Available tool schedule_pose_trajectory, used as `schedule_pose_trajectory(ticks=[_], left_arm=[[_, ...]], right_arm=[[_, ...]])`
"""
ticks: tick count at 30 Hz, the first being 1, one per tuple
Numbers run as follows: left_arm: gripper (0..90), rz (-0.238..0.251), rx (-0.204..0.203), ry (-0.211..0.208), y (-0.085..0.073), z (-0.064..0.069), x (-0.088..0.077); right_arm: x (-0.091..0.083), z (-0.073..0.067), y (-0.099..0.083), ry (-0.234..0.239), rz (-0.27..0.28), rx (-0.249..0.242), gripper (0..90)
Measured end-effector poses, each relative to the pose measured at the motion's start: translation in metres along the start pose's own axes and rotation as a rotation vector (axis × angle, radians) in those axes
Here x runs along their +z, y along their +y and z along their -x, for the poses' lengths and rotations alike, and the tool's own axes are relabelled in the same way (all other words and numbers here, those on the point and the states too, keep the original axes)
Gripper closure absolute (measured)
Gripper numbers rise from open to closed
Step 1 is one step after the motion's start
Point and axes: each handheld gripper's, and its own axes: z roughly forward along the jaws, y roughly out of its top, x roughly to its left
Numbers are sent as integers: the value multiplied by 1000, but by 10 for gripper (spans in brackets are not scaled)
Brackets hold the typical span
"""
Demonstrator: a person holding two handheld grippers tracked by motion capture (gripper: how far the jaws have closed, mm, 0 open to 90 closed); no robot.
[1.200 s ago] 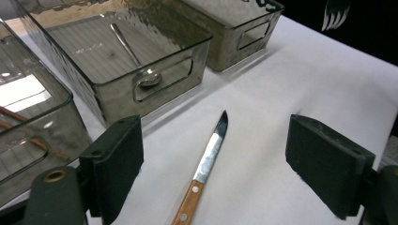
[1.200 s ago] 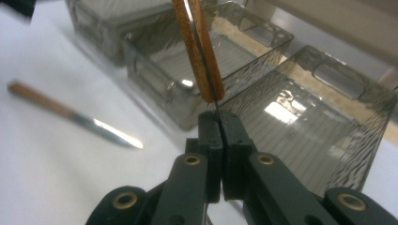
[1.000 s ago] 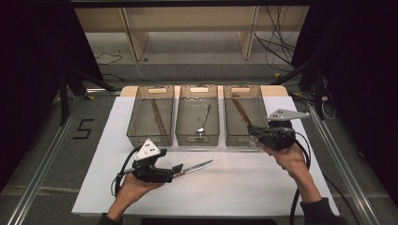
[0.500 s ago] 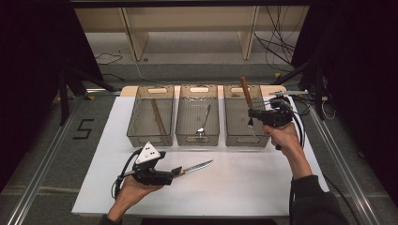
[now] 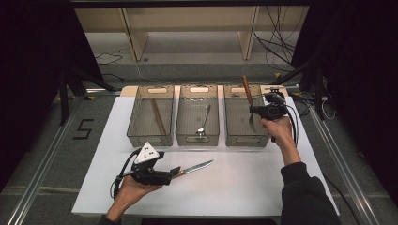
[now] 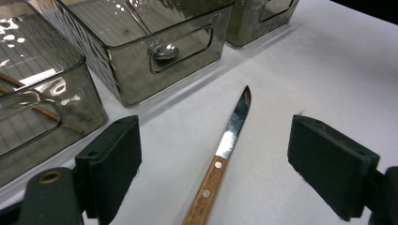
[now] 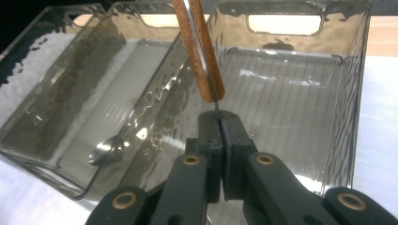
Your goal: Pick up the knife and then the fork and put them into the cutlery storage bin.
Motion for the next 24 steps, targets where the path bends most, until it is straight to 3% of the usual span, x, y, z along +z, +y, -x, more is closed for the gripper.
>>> schedule_pose_trajectory(ticks=[24], left_arm=[[173,-21,-13,-3,-3,-3,2]], right_arm=[[36,8,-11,-92,-142,41,884]])
